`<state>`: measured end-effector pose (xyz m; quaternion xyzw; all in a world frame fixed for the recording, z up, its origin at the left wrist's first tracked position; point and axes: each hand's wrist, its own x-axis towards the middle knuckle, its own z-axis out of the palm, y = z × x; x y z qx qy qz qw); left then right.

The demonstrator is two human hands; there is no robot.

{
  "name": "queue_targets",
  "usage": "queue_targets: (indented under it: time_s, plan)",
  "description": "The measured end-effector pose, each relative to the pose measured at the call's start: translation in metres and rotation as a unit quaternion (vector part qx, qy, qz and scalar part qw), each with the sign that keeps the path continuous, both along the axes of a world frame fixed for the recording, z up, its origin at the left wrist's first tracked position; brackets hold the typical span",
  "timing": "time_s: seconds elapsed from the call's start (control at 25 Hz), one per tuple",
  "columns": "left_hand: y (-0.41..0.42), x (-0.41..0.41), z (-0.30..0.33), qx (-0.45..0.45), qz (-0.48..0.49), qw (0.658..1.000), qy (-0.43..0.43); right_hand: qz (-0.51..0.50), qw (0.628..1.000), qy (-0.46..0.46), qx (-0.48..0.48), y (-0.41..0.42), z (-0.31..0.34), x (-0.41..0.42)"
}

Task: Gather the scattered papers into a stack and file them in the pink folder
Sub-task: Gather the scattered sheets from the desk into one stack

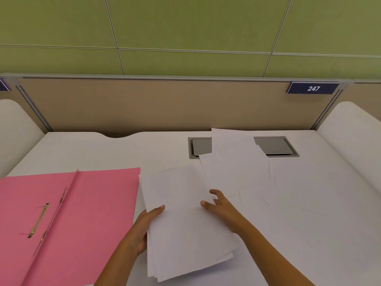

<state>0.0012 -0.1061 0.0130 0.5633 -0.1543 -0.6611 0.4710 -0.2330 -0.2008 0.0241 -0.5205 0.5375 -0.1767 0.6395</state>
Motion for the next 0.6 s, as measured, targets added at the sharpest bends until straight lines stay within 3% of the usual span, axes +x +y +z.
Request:
queue_targets:
  time_s: [0.4,0.52,0.6]
  plan:
    - [-0.019,0.006,-0.021,0.026,0.005,0.986,-0.162,0.005,0.98,0.138,-0.14,-0.014,-0.016,0.008]
    - [-0.036,0.024,-0.019,0.002,0.029,0.975,-0.222,-0.041,0.931,0.239,-0.272,-0.04,-0.019,-0.003]
    - [-0.044,0.04,-0.019,-0.004,0.042,0.966,-0.255,0.006,0.892,0.335,-0.302,-0.054,-0.024,-0.013]
